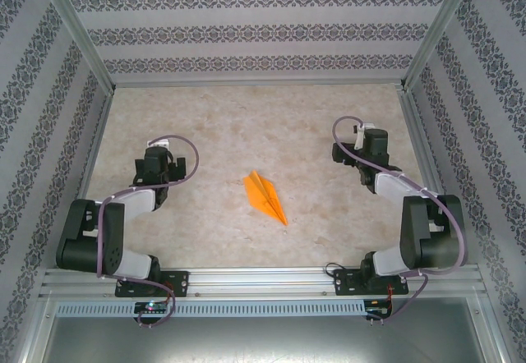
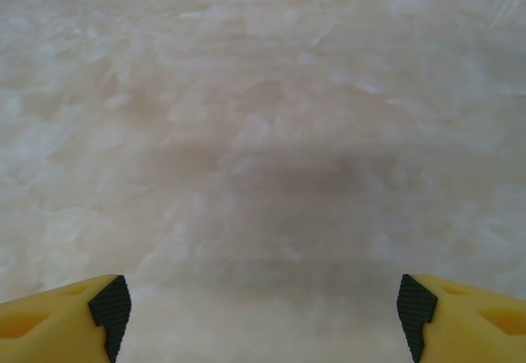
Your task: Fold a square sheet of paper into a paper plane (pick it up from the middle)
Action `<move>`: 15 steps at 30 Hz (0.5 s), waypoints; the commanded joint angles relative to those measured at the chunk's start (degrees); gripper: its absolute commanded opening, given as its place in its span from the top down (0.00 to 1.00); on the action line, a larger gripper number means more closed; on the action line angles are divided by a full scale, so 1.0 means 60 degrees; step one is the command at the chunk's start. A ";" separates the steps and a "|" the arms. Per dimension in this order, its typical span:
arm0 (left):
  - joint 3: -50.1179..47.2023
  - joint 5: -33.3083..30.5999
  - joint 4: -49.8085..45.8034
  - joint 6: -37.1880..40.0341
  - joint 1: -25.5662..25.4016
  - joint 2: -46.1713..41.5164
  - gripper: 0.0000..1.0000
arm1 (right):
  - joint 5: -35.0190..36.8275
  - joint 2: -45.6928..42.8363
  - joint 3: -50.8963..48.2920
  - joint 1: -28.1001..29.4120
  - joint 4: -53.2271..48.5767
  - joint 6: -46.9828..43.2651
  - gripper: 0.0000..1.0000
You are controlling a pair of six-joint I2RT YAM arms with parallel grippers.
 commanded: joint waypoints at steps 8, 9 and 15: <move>0.0633 0.0753 0.0823 0.0334 0.0203 0.0571 0.00 | -0.0246 0.0566 -0.0563 -0.0318 0.2606 -0.0326 0.04; 0.0699 0.0772 0.0779 0.0319 0.0208 0.0630 0.00 | -0.0246 0.0570 -0.0562 -0.0320 0.2621 -0.0327 0.04; 0.0701 0.0774 0.0785 0.0308 0.0219 0.0615 0.00 | -0.0257 0.0552 -0.0562 -0.0320 0.2597 -0.0333 0.02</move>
